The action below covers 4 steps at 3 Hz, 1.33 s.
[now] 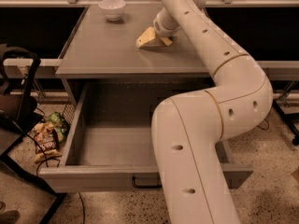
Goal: Place sponge into top drawer
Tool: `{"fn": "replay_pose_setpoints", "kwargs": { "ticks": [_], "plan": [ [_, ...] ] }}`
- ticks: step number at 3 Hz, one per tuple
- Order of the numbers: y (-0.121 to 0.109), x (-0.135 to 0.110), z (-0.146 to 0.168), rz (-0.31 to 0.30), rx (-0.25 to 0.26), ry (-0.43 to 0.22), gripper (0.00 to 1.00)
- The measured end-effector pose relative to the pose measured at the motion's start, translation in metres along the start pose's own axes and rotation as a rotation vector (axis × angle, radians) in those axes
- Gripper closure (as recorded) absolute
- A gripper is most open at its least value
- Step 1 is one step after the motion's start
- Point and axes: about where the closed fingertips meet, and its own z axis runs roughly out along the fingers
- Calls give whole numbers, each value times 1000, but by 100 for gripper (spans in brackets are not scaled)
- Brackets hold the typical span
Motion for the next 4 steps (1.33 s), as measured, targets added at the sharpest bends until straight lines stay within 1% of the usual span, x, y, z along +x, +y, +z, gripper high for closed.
{"fn": "replay_pose_setpoints", "kwargs": {
  "ticks": [1, 4],
  "plan": [
    [0, 0, 0, 0, 0, 0, 100],
    [-1, -12, -16, 0, 0, 0, 100]
  ]
}}
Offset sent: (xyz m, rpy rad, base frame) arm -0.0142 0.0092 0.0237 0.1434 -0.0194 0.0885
